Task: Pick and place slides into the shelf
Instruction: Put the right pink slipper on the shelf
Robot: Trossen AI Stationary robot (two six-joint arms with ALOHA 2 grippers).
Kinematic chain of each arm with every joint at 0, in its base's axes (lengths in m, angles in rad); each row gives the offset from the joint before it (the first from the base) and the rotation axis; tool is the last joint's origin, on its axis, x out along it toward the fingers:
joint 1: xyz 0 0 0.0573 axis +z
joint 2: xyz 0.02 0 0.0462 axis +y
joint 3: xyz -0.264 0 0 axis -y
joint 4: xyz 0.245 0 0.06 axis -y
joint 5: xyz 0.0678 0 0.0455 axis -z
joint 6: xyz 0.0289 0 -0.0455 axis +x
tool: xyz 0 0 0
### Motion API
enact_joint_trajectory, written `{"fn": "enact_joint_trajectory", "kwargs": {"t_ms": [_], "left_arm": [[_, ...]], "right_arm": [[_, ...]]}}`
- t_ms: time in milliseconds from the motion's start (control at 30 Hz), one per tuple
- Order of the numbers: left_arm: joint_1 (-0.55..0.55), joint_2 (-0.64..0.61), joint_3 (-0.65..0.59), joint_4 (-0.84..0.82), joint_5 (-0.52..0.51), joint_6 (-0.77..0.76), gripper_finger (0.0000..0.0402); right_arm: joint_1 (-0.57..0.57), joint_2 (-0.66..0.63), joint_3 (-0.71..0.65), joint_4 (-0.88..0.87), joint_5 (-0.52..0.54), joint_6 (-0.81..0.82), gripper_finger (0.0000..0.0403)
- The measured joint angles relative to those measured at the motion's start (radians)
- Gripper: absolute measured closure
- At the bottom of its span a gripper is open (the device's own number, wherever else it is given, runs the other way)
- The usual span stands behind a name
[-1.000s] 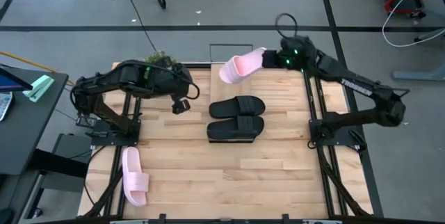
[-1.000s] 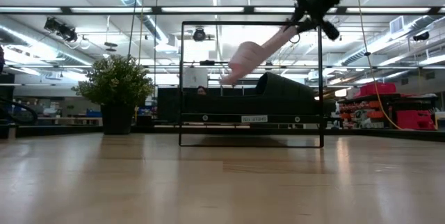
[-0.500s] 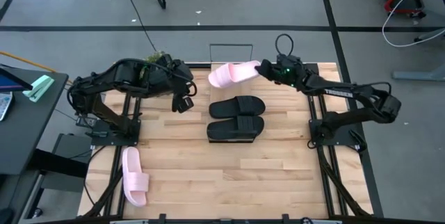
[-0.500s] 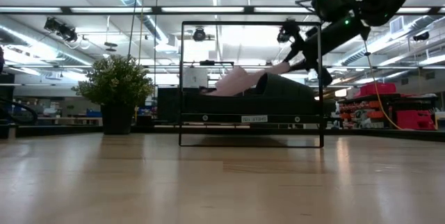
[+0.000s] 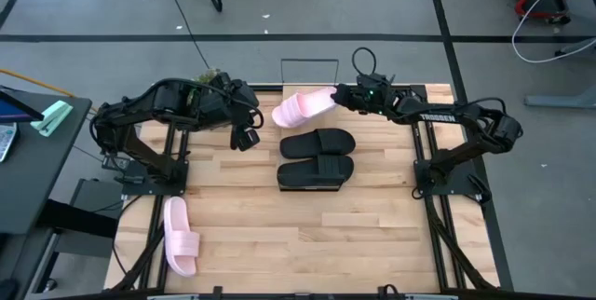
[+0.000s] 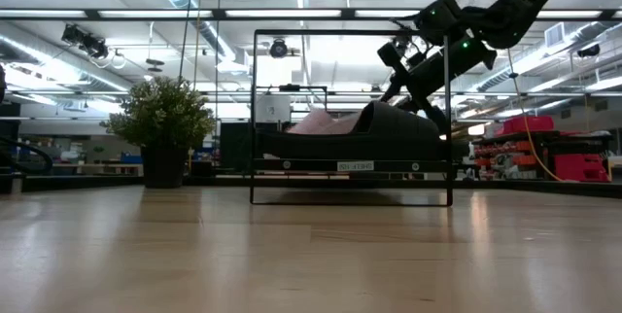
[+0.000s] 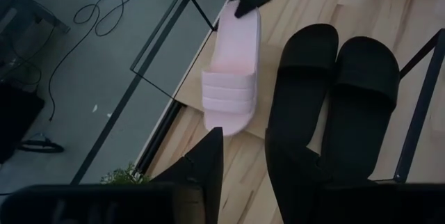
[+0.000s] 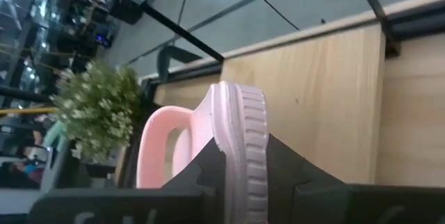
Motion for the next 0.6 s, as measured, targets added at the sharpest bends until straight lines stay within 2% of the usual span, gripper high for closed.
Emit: {"fn": "enact_joint_trajectory", "kwargs": {"t_ms": [200, 600], "left_arm": [[0.0, 0.0, 0.0, 0.008, 0.0, 0.001, 0.0291], [0.0, 0.0, 0.0, 0.012, 0.0, 0.003, 0.0294]], "right_arm": [[0.028, 0.054, 0.0, 0.001, -0.045, -0.007, 0.0341], [0.042, 0.09, 0.002, -0.01, -0.025, -0.057, 0.0341]]}}
